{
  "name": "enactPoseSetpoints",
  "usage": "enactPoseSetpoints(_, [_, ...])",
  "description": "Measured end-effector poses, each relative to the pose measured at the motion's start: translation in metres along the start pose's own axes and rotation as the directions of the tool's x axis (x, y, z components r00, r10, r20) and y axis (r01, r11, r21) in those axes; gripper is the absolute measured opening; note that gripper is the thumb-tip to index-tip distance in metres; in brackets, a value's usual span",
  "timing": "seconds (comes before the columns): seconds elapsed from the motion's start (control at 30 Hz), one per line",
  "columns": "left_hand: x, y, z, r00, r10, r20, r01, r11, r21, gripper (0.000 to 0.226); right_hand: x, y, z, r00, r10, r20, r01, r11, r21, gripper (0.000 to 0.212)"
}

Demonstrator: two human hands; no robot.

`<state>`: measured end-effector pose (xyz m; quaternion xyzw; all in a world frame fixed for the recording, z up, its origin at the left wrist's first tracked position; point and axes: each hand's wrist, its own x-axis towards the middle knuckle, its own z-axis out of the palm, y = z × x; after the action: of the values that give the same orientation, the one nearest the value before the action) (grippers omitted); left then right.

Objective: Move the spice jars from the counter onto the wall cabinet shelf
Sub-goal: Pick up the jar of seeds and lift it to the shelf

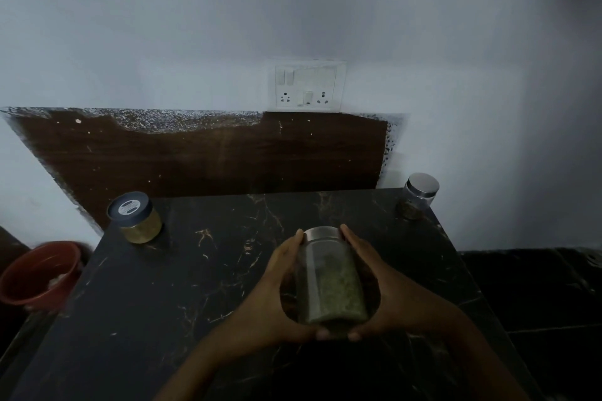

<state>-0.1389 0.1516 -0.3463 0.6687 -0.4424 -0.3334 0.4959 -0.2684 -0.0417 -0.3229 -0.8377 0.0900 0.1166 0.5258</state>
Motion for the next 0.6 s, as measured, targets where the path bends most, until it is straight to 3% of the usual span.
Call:
enactPoseSetpoints(0.2, [0.004,0.009,0.004,0.999,0.038,0.006,-0.039,0.99,0.136,0.119,0.003,0.001,0.006,0.999,-0.038,-0.034,0.037,0.999,-0.037,0.122])
enactPoseSetpoints(0.3, [0.001,0.011,0.003,1.0,0.019,0.006,-0.019,1.0,0.012,0.111,-0.002,0.0,-0.001,1.0,-0.008,0.023,0.007,1.0,0.027,0.125])
enactPoseSetpoints(0.43, [-0.005,0.005,0.004,0.999,-0.011,0.038,0.016,0.99,-0.14,0.12,-0.007,-0.002,-0.004,0.998,0.034,0.061,-0.043,0.987,0.153,0.117])
enactPoseSetpoints(0.6, [0.0,0.009,0.005,0.998,0.012,0.06,-0.015,0.999,0.05,0.122,-0.002,-0.002,0.003,1.0,0.021,0.006,-0.022,0.997,0.077,0.117])
